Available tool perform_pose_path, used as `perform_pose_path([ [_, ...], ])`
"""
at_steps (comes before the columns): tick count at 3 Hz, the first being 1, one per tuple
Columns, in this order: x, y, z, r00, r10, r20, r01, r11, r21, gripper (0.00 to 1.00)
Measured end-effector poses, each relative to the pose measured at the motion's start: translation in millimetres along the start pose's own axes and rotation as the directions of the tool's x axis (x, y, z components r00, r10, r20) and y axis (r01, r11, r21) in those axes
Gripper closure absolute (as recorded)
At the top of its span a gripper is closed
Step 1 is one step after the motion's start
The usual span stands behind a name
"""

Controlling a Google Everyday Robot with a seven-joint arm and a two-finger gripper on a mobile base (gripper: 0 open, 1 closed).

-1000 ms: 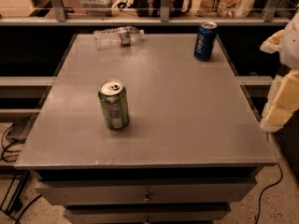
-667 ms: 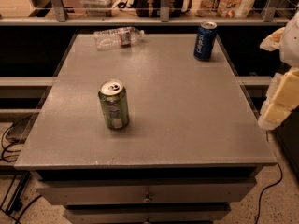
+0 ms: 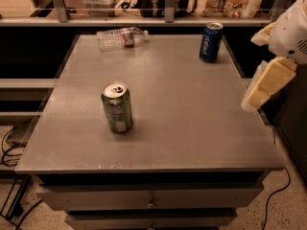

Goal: Move pepsi can near green can

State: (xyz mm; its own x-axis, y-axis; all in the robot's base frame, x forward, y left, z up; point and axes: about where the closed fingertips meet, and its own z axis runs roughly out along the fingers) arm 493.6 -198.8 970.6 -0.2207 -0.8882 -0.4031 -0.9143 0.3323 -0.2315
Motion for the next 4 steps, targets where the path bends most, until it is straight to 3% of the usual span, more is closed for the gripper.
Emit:
perform_pose_path([
  [1,-9.1,-36.0,16.2,0.997,0.057,0.059,-0.060,0.9975,0.039,0.00],
  [2,-17.5,-84.7,31.7,0.984,0.130,0.122,-0.139,0.9885,0.061,0.00],
  [3,-17.5,-84.2,32.3,0.984,0.130,0.121,-0.138,0.9886,0.060,0.00],
  [4,-17.9,-90.8,38.7,0.975,0.148,0.168,-0.163,0.9838,0.076,0.00],
])
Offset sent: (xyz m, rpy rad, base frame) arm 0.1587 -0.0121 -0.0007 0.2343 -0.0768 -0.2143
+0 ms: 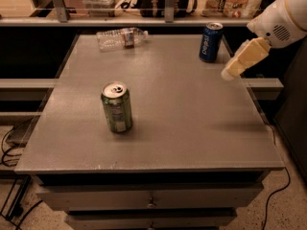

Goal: Move pepsi can near green can

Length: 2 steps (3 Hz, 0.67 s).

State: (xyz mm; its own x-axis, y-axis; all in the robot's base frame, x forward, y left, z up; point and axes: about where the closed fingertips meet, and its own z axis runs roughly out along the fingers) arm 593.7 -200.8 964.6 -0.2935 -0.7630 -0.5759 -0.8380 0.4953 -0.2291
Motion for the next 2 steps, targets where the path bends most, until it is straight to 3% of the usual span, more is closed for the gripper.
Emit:
perform_pose_path([
  [1,-0.4,-19.2,10.9,0.994,0.056,0.089,-0.059,0.9978,0.030,0.00],
  [2,5.6,-45.4,28.9,0.979,0.133,0.156,-0.145,0.9871,0.068,0.00],
])
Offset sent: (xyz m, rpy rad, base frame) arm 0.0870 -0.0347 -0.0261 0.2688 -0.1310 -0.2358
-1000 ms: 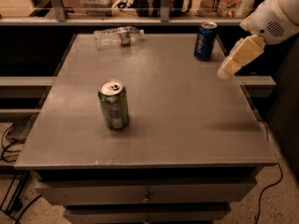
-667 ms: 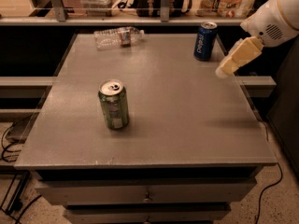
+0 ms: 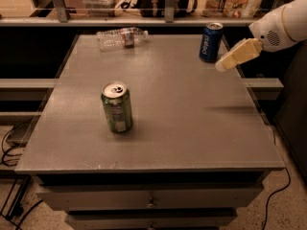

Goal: Move pepsi can near green can

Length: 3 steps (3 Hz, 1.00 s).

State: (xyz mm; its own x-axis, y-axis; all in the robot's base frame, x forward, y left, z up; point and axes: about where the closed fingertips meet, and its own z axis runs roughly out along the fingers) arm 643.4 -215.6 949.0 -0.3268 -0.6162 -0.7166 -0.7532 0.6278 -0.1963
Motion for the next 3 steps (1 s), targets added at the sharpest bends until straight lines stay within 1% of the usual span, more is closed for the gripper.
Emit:
perform_pose_path([
  [1,1.2,-23.5,23.2,0.993,0.084,0.079,-0.086,0.9959,0.028,0.00],
  [2,-2.4,-46.1,50.3,0.983,0.120,0.139,-0.128,0.9906,0.049,0.00],
  [3,-5.6,-70.2,75.8,0.975,0.142,0.172,-0.154,0.9863,0.059,0.00],
])
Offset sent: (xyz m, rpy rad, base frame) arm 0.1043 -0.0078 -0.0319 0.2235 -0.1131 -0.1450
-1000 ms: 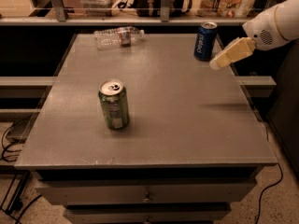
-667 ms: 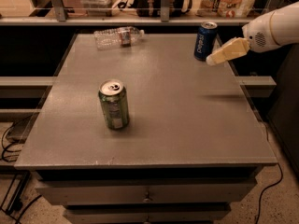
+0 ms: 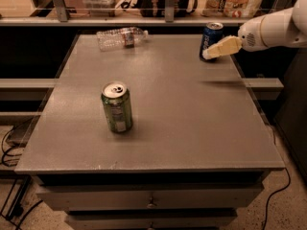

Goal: Move pepsi can near green can

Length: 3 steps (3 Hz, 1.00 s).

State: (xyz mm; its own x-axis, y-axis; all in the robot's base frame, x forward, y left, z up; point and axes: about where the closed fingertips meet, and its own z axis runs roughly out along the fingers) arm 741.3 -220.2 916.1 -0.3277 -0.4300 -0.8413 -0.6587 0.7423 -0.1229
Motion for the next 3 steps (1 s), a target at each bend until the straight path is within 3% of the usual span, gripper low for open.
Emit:
perform_pose_path([
  [1,-6.8,-13.2,23.5,1.000,0.009,0.019,-0.009,1.0000,-0.003,0.00],
  [2,-20.0,-13.8,41.1,0.999,0.008,0.039,-0.008,0.9997,-0.025,0.17],
  [3,-34.2,1.5,52.0,0.999,-0.034,0.023,0.035,0.9980,-0.053,0.40],
])
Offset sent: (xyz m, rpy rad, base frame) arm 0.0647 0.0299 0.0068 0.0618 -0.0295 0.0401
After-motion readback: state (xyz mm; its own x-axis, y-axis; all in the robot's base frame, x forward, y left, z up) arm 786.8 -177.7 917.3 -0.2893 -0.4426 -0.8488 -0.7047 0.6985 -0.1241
